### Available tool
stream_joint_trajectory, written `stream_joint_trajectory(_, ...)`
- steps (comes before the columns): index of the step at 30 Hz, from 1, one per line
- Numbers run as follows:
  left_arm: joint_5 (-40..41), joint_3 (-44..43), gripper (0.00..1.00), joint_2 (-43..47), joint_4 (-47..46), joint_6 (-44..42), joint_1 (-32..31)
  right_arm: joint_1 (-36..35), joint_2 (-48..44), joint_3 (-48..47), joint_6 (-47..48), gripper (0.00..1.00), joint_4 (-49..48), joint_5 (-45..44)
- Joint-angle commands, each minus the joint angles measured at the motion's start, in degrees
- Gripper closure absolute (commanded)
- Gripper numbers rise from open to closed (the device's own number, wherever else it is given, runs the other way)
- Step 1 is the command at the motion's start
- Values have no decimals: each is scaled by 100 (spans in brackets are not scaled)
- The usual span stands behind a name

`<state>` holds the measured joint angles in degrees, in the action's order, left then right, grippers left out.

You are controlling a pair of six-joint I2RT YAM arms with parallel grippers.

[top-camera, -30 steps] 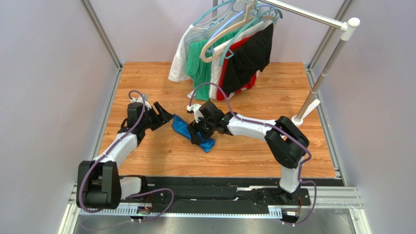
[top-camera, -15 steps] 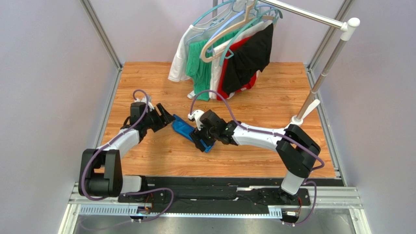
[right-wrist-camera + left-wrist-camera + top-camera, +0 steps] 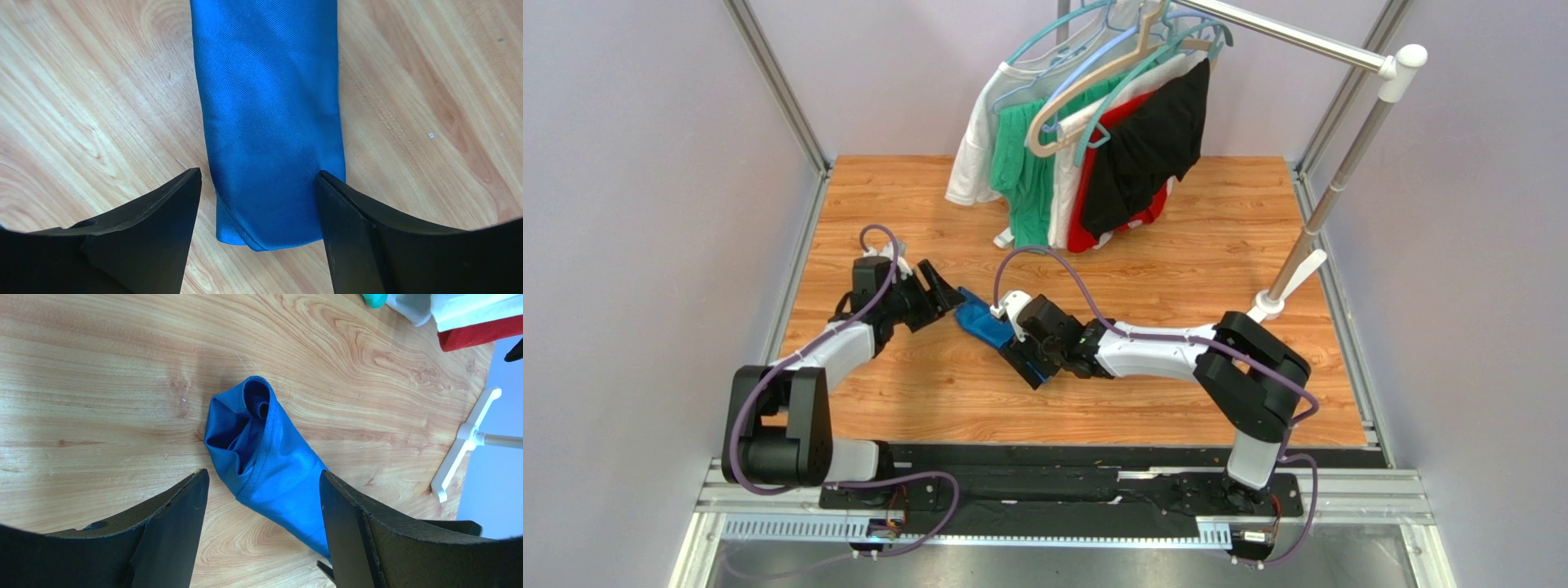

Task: Fold the napkin, place the utensils inside, and roll it up
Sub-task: Roll the napkin with the utensil

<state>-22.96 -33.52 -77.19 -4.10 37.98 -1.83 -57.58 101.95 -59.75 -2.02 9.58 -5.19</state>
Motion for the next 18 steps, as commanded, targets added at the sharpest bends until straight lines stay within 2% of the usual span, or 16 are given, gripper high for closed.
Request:
stream_joint_trajectory(1,-130,-32,25,-77,-258,-97,33,-25,211,-90,114,28,-88,-202)
stream_joint_trajectory(4,-138,-23,25,-77,-267,-97,33,-25,246,-2,62,31,-53,-280)
stream_joint_trajectory(7,-165,-23,25,-95,-284,-97,33,-25,299,42,27,44,-9,-316)
stream_joint_trajectory(8,-165,-23,25,-103,-293,-97,33,-25,325,33,0,54,34,-316)
stream_joint_trajectory(12,-183,-32,25,-130,-293,-89,33,-25,422,-37,-18,71,131,-132)
stream_joint_trajectory(18,-174,-6,25,-16,-276,-80,33,72,483,-431,-237,85,596,1228)
